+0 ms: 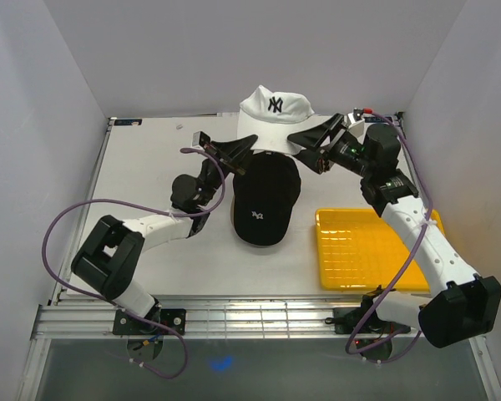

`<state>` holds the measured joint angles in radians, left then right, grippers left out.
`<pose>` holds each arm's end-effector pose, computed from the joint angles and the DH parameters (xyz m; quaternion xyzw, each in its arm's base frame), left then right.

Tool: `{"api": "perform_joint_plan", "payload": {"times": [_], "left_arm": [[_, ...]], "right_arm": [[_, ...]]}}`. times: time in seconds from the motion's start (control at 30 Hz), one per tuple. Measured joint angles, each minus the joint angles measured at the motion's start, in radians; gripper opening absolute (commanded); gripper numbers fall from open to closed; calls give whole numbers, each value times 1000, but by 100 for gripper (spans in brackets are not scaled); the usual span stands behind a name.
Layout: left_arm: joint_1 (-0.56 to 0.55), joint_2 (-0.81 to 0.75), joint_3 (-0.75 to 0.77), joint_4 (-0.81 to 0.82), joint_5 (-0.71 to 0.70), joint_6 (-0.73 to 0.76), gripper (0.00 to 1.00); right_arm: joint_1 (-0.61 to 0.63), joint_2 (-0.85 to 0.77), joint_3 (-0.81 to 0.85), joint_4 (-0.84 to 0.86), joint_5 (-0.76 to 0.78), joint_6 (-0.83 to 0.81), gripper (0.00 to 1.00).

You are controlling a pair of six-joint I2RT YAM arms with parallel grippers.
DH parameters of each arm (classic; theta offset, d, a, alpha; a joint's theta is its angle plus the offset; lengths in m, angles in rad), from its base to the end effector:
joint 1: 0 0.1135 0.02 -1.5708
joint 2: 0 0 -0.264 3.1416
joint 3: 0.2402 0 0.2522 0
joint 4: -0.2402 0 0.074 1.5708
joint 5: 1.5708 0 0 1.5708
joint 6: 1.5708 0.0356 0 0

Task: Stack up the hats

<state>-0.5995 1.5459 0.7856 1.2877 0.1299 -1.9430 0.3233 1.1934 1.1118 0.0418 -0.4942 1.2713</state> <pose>0.2671 -0.1882 0.3071 -0.2655 0.4243 -0.8362 0.2244 0.2573 0.1040 0.3946 0.1683 0.6994 0.6039 0.3432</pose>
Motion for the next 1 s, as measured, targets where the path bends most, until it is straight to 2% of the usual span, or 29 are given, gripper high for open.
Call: {"api": "perform_joint_plan", "payload": {"times": [0.13, 0.23, 0.27, 0.37, 0.47, 1.0], "left_arm": [[0, 33, 0, 3, 29, -20, 0], [0, 37, -2, 1, 40, -32, 0], [0, 36, -2, 5, 42, -34, 0], [10, 36, -17, 6, 33, -40, 0], [11, 34, -38, 10, 33, -47, 0], [15, -8, -205, 13, 116, -37, 0]], "right_arm": [[0, 8, -16, 14, 0, 3, 63], [0, 11, -23, 22, 0, 1, 47], [0, 11, -27, 27, 0, 7, 37], [-9, 10, -28, 58, 8, 18, 30], [-9, 3, -33, 66, 13, 19, 26], [-5, -86, -249, 126, -49, -33, 24]]}}
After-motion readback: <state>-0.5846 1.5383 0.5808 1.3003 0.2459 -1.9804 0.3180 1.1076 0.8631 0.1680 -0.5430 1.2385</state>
